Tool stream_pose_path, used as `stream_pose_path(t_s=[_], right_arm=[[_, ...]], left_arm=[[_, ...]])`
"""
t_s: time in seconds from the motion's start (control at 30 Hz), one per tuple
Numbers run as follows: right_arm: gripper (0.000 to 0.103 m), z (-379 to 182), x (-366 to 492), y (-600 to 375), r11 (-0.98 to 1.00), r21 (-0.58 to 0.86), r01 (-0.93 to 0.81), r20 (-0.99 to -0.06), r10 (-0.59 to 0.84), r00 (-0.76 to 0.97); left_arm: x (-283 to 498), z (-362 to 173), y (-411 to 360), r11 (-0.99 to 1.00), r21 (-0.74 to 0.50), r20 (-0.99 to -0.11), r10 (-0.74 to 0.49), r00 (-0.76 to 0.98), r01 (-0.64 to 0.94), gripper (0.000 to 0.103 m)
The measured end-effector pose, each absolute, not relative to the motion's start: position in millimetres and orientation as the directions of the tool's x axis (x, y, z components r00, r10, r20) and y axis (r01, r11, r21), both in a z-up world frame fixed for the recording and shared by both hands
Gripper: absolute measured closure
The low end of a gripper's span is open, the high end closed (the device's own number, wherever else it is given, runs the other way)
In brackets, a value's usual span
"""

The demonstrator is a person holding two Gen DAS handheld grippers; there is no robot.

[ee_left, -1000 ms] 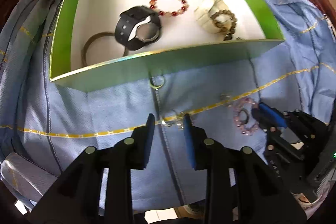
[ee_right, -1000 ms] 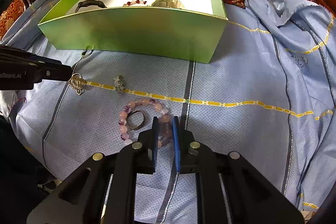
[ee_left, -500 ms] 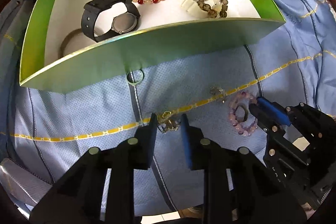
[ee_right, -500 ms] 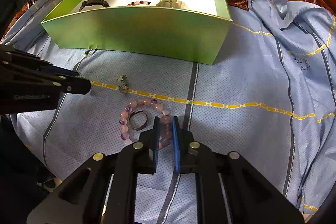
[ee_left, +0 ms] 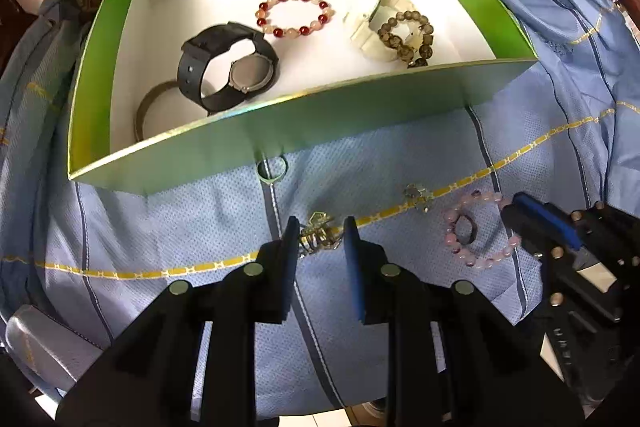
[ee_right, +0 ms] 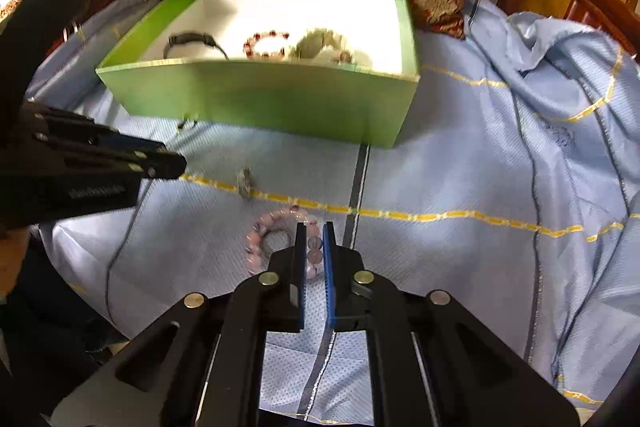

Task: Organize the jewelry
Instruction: 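Grasp the silver flower charm with the left tool, then carry the bracelet and charm over the green box and open both tools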

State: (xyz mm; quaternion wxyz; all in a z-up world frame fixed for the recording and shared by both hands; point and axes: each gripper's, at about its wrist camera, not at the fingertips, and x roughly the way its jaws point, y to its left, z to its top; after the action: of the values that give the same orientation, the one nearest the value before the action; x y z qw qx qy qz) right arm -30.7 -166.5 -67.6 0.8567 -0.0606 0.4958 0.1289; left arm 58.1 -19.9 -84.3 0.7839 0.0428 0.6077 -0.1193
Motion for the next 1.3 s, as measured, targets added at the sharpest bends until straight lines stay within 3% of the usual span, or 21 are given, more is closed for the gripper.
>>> stream_pose_path(t_s=[0.43,0.5,0.73,0.8,0.87,0.93,0.97,1.0,1.3], right_arm=[[0.095,-58,-26,-173,0.971,0.042,-0.237,-0.853,0.158,0.497],[0.088,-62,-22,-179,0.979,0.034,-0.202,-0.862,0.131,0.49],[0.088,-72,-22,-192,0.978,0.022,-0.207,-0.884,0.116,0.454],[0.073,-77,-25,-184,0.971,0.023,-0.237,-0.891,0.127,0.436],[0.064,-88,-26,-174,0.965,0.003,-0.263,-0.902,0.116,0.417],[0.065,-98,-27,-169,0.963,-0.008,-0.27,-0.905,0.108,0.411],[0.086,-97,-28,-169,0.962,0.008,-0.275,-0.899,0.127,0.419],[0.095,-96,-28,-167,0.956,0.035,-0.29,-0.901,0.156,0.404],[0.095,-47,-35,-164,0.948,0.059,-0.313,-0.846,0.214,0.488]], left_arm=[[44,-77,-31,0.964,-0.044,-0.951,-0.12,0.286,0.261,0.08],[44,-78,-30,0.965,-0.047,-0.951,-0.123,0.284,0.26,0.08],[45,-80,-31,0.963,-0.047,-0.952,-0.123,0.279,0.264,0.08],[45,-81,-32,0.963,-0.046,-0.953,-0.123,0.279,0.265,0.08],[46,-82,-32,0.963,-0.043,-0.954,-0.119,0.276,0.264,0.08],[47,-83,-32,0.965,-0.041,-0.955,-0.115,0.275,0.261,0.08],[48,-83,-32,0.965,-0.042,-0.954,-0.116,0.278,0.259,0.08],[47,-81,-31,0.965,-0.046,-0.952,-0.121,0.282,0.257,0.08],[46,-45,-19,0.963,-0.113,-0.915,-0.197,0.353,0.245,0.08]])
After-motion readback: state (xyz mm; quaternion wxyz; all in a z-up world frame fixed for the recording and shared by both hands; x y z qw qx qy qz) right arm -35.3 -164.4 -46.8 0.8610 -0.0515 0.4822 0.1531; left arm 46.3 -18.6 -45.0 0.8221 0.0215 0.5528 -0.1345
